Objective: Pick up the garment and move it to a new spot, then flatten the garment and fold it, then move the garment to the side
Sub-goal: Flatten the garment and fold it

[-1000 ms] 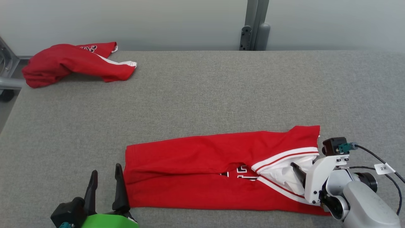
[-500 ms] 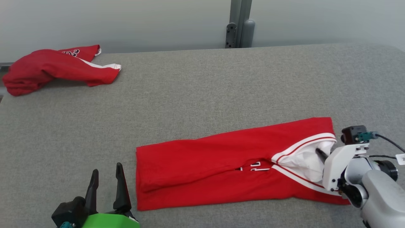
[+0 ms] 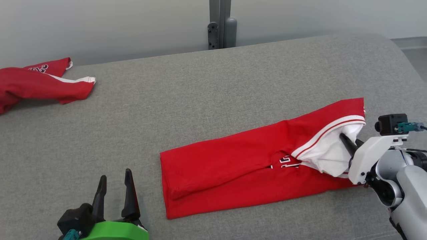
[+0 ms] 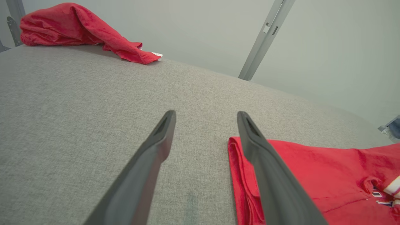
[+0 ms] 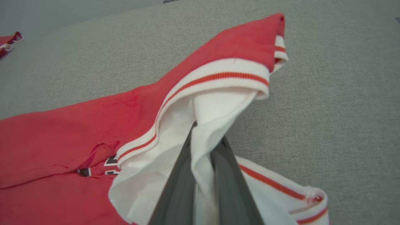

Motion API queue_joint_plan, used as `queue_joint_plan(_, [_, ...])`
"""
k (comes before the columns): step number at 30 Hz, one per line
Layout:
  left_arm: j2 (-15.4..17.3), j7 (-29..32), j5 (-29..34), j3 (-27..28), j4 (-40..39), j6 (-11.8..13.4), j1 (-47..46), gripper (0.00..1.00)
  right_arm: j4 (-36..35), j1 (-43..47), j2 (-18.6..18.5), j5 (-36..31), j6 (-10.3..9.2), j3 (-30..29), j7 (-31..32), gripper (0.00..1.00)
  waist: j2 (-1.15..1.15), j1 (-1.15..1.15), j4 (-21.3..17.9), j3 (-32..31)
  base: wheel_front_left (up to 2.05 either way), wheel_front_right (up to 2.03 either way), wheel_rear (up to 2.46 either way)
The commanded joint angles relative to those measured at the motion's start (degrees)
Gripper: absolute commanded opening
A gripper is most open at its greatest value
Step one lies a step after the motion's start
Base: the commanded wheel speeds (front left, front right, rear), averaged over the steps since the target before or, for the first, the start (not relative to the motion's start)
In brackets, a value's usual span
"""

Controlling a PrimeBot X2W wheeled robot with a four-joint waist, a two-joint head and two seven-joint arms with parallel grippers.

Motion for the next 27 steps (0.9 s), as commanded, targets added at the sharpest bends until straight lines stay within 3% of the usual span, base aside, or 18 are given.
queue_joint_plan(1, [0.03,-0.02,0.7,0.02,0.24,-0.21,-0.74,1.0,-2.38,1.46,0.28,0.91,-0.05,0.81,0.69,0.0,0.0,0.0,-0.76,-0.23,0.0,0.0,0.0])
queue_joint_plan(10, [-0.14,-0.02,0.73,-0.53,0.57,-0.34,-0.86,1.0,-16.65,5.4,3.34,2.5,-0.02,5.26,5.19,0.0,0.0,0.0,-0.88,-1.21,0.0,0.0,0.0])
queue_joint_plan(15, [-0.11,-0.02,0.37,-0.81,0.99,-0.64,-1.21,1.0,-19.92,5.31,7.05,3.05,-0.02,8.86,7.49,0.0,0.0,0.0,0.01,-1.81,0.0,0.0,0.0])
queue_joint_plan(20, [-0.45,0.05,0.38,-1.41,1.23,-0.74,-1.32,1.0,-17.7,3.14,11.94,2.14,-0.02,12.4,7.51,0.0,0.0,0.0,1.56,-2.41,0.0,0.0,0.0])
queue_joint_plan(27, [-0.93,0.18,0.47,-2.71,1.63,-1.15,-1.67,1.0,-7.78,-0.66,18.83,2.21,-0.02,16.22,4.92,0.0,0.0,0.0,4.87,-2.74,0.0,0.0,0.0])
